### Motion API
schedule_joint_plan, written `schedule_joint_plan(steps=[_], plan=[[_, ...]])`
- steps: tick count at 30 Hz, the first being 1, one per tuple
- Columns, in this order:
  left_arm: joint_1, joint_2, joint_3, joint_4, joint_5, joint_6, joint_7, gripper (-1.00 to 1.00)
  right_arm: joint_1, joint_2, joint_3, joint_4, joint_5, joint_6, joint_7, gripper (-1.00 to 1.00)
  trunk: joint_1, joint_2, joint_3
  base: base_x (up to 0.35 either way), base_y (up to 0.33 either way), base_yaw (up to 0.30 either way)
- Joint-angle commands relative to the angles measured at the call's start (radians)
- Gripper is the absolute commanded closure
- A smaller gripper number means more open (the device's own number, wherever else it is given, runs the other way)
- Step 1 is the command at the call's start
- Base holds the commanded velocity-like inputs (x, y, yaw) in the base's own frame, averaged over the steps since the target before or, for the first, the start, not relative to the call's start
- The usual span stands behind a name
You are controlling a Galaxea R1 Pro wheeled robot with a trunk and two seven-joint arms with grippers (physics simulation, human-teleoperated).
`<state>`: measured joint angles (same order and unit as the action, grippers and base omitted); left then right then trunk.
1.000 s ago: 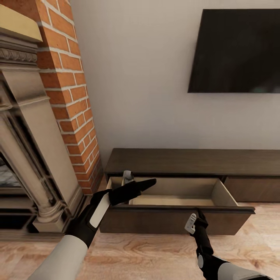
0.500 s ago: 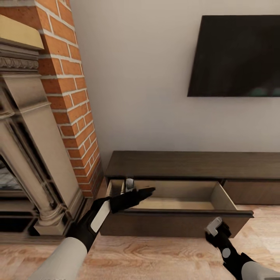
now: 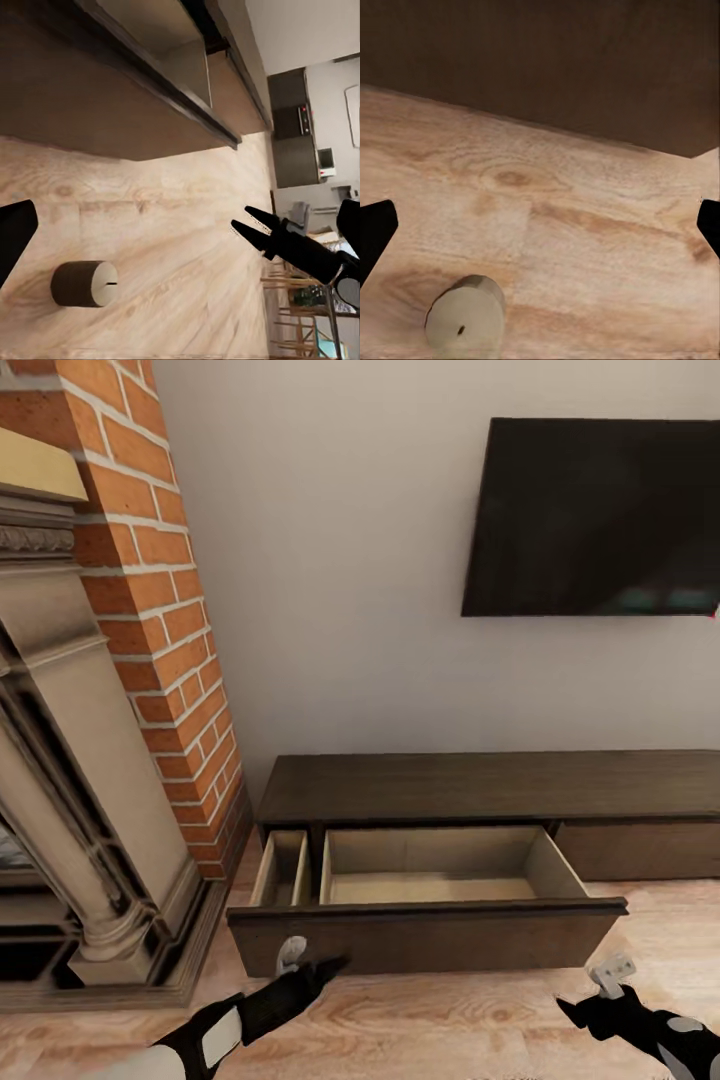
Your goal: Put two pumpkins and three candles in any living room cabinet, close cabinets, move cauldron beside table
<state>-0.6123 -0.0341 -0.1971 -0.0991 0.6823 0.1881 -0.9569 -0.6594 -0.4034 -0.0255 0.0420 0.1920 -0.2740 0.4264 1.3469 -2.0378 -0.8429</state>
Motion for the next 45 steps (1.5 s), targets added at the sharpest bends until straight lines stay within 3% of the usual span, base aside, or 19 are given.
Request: schedule_joint_plan(steps=[1,14,22,29,33,35,36,44,45], plan=[[0.012,0.001,0.004,0.009,0.002,-0.008,-0.005,-1.0,0.001,0.0,-0.001,0.007,-0.001,-0.002,0.0,-1.0,0.0,0.0,0.001,0.0,0.0,-0.227],[0.051,0.005,0.004,0.028,-0.001,-0.022,-0.05,-1.0,0.017,0.006,-0.001,0.018,0.0,-0.007,-0.01,-1.0,0.0,0.0,0.016,-0.253,0.0,-0.23],[0.054,0.006,0.005,0.058,-0.001,-0.028,-0.013,-1.0,0.024,0.011,0.0,0.019,0.0,-0.007,-0.011,-1.0,0.0,0.0,0.023,-0.332,0.0,-0.236],[0.054,0.037,0.01,0.138,0.004,-0.104,-0.001,-1.0,0.035,0.012,0.001,0.018,0.0,-0.008,-0.012,-1.0,-0.015,0.028,0.04,-0.106,0.0,-0.174],[0.054,0.035,0.009,0.147,0.003,-0.109,0.146,-1.0,0.049,0.026,0.002,0.019,0.008,-0.005,-0.015,-1.0,-0.031,0.056,0.053,-0.003,0.0,-0.009],[0.054,0.031,0.009,0.148,0.003,-0.11,0.244,-1.0,0.064,0.044,0.002,0.019,0.01,-0.003,-0.015,-1.0,-0.038,0.07,0.059,-0.001,0.0,-0.002],[0.054,0.029,0.008,0.148,0.003,-0.111,0.328,-1.0,0.076,0.055,0.003,0.019,0.014,-0.002,-0.015,-1.0,-0.042,0.077,0.062,0.0,0.0,0.0],[0.074,0.028,0.008,0.15,0.003,-0.111,0.51,-1.0,0.098,0.091,0.007,0.02,0.054,-0.004,-0.015,-1.0,-0.073,0.133,0.088,0.0,0.0,0.0],[0.077,0.027,0.008,0.15,0.003,-0.111,0.543,-1.0,0.102,0.105,0.006,0.022,0.055,-0.001,-0.015,-1.0,-0.077,0.14,0.091,0.0,0.0,0.0]])
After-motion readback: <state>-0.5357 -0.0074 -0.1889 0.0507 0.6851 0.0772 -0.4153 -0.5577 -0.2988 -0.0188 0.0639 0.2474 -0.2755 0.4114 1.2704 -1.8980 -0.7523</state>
